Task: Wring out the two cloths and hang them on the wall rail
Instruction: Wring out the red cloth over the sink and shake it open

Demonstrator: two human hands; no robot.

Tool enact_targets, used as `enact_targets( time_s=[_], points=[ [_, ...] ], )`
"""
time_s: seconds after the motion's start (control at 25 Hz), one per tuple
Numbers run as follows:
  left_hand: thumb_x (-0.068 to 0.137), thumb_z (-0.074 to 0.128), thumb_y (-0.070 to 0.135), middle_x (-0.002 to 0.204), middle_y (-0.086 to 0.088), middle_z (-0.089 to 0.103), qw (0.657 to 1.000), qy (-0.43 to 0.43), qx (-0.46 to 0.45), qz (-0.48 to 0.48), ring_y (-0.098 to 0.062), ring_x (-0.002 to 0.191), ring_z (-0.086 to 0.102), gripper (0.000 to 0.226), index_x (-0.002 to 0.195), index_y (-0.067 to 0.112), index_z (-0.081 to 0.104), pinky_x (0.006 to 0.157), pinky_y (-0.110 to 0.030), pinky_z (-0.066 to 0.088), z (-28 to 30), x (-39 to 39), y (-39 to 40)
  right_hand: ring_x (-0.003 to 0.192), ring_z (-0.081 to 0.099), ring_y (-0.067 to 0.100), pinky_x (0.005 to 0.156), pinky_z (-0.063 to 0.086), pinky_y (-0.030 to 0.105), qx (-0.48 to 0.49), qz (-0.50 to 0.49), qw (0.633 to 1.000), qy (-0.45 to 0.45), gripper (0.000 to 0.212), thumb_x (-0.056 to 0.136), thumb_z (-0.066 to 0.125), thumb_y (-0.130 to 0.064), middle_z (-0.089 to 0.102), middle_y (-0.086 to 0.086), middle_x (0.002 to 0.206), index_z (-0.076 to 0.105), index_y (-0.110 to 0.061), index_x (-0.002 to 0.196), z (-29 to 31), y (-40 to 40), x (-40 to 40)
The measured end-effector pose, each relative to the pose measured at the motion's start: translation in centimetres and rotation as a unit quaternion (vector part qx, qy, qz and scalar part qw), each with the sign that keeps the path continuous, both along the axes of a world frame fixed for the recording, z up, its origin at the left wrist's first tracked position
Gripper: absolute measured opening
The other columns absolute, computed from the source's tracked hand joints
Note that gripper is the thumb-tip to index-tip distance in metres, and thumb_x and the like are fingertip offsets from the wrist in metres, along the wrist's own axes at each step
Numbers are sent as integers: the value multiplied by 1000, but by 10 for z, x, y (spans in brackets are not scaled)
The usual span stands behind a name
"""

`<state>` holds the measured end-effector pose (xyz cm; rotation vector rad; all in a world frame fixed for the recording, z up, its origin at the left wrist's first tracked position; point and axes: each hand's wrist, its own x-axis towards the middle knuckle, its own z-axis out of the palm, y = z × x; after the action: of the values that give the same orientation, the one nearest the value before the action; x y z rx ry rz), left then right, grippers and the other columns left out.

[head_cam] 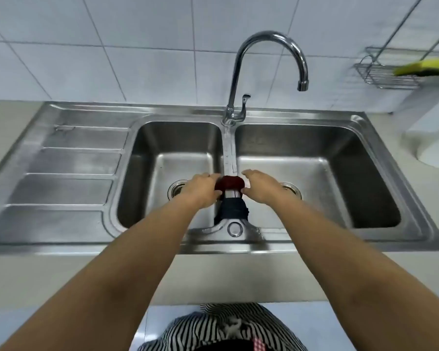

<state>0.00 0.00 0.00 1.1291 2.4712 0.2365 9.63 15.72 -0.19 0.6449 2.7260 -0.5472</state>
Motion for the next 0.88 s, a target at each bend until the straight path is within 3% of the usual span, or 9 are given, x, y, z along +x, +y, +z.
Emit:
enact_targets(
  time_s=[0.12, 0.24, 0.48, 0.56, 0.64, 0.76, 0.88],
  points=[
    [95, 54, 34, 139, -11, 49, 1000, -10, -8, -3, -32, 125, 46, 57, 146, 20, 34, 101, -44, 41, -11, -1, 17, 122, 52, 32, 98, 44, 40, 9, 17, 1000, 2, 50, 91, 58, -24, 52, 12, 137, 44, -13, 138, -10, 5, -6],
    [92, 58, 31, 128, -11, 56, 1000, -6, -1, 4, -30, 116, 50, 45, 132, 14, 48, 97, -44, 45, -20, -4, 34, 111, 56, 32, 90, 48, 39, 4, 23, 1000, -4, 40, 89, 58, -20, 58, 13, 125, 52, -11, 127, -21, 10, -12],
    [91, 59, 28, 121, -9, 54, 995, 91, 10, -26, -28, 113, 49, 33, 119, 11, 52, 92, -40, 41, -23, -10, 49, 106, 54, 29, 82, 46, 39, 50, 42, 998, 23, 31, 87, 59, -28, 61, 8, 113, 57, -14, 114, -25, 21, -19],
    [92, 56, 28, 117, -9, 58, 998, 55, 37, 0, -29, 111, 52, 28, 115, 11, 53, 92, -41, 42, -19, -20, 49, 103, 53, 28, 83, 46, 39, 33, 9, 997, 63, 29, 85, 60, -32, 62, 7, 108, 59, -15, 108, -18, 23, -26],
    [94, 53, 26, 107, -12, 63, 994, -38, 85, 65, -32, 101, 58, 22, 111, 12, 51, 85, -41, 46, -7, -33, 48, 92, 58, 26, 77, 47, 38, -44, -73, 990, 115, 24, 83, 62, -31, 65, 6, 98, 57, -15, 100, -2, 20, -37],
    [98, 48, 24, 95, -14, 67, 964, -162, 165, 129, -33, 85, 66, 14, 105, 14, 43, 73, -38, 50, 12, -53, 37, 82, 63, 23, 73, 49, 38, -150, -163, 957, 185, 24, 82, 64, -26, 66, 2, 87, 50, -19, 100, 28, 11, -56],
    [100, 46, 26, 103, -8, 65, 936, -207, 247, 143, -29, 97, 65, 21, 118, 16, 47, 84, -38, 52, 30, -66, 22, 75, 62, 19, 70, 49, 36, -199, -192, 924, 262, 38, 79, 69, -26, 63, 3, 82, 39, -24, 102, 61, 2, -73]
  ],
)
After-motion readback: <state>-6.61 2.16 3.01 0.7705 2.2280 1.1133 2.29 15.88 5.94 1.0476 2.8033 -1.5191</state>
